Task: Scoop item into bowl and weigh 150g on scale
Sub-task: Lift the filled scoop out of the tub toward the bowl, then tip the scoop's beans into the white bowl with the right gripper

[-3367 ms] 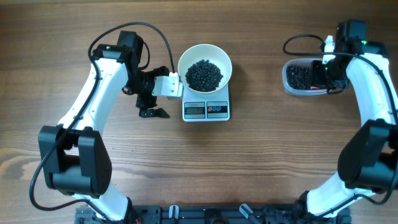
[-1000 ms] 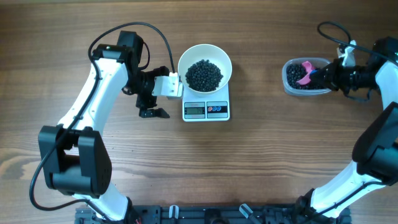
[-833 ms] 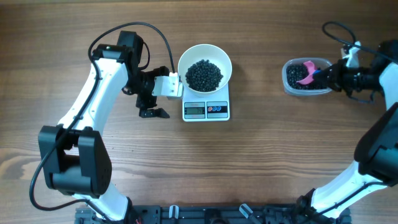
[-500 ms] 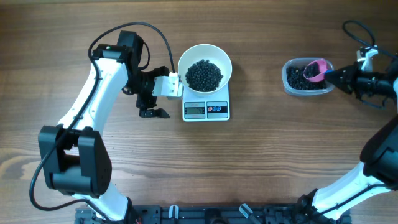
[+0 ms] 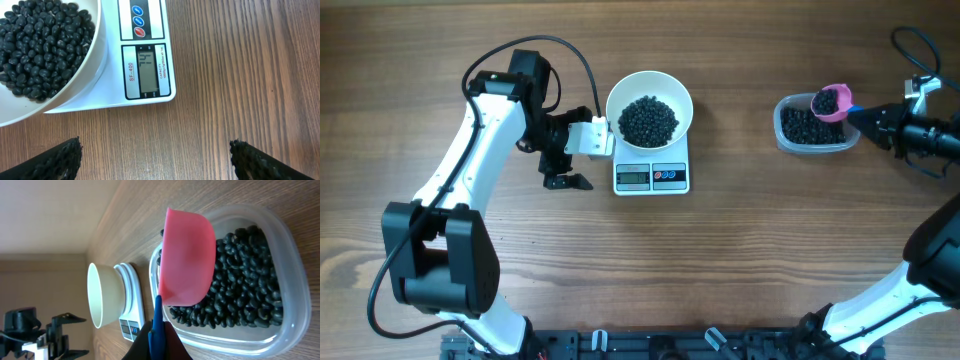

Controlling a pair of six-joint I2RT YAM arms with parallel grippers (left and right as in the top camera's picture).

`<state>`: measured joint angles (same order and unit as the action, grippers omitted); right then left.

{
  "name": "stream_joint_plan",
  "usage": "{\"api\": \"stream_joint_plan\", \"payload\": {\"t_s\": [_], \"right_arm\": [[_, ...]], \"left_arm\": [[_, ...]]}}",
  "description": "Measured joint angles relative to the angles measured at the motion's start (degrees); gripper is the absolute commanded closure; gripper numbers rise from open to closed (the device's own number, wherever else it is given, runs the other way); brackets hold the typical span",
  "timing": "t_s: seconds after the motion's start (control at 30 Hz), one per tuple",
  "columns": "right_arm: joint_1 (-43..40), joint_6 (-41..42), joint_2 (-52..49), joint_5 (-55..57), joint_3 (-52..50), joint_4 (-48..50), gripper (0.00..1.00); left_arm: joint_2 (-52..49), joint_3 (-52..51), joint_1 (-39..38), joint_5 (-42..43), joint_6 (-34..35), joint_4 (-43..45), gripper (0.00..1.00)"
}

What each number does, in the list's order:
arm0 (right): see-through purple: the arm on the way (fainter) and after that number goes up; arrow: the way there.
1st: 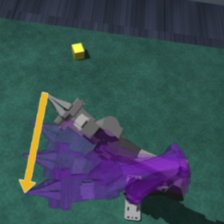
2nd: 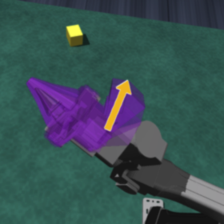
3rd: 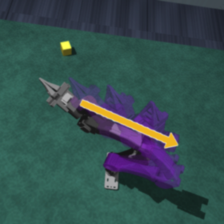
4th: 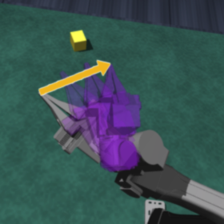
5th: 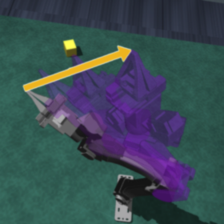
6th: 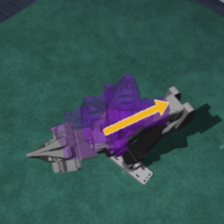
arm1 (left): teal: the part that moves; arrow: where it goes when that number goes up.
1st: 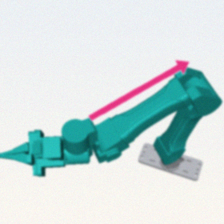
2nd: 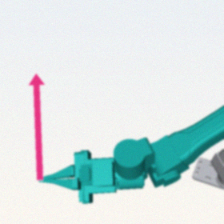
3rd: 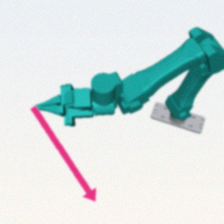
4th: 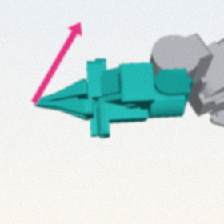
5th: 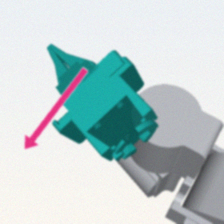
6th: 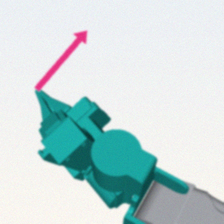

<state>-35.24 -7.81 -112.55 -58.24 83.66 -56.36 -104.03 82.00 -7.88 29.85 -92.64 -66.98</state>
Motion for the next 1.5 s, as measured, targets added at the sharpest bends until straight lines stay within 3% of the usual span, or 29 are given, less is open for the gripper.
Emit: {"api": "stream_joint_plan", "payload": {"t_s": [0.47,1.2,1.5], "right_arm": [[2.84,-1.51,0.0,-7.26,0.0,0.44,0.96],[28.76,-1.51,0.02,-16.37,0.0,8.31,0.96],[36.61,-4.26,2.56,-8.48,0.0,12.79,0.96]], "left_arm": [[0.0,0.0,0.0,0.0,0.0,0.0,0.0],[0.0,0.0,0.0,0.0,0.0,0.0,0.0],[0.0,0.0,0.0,-0.02,0.0,0.0,0.0]]}}
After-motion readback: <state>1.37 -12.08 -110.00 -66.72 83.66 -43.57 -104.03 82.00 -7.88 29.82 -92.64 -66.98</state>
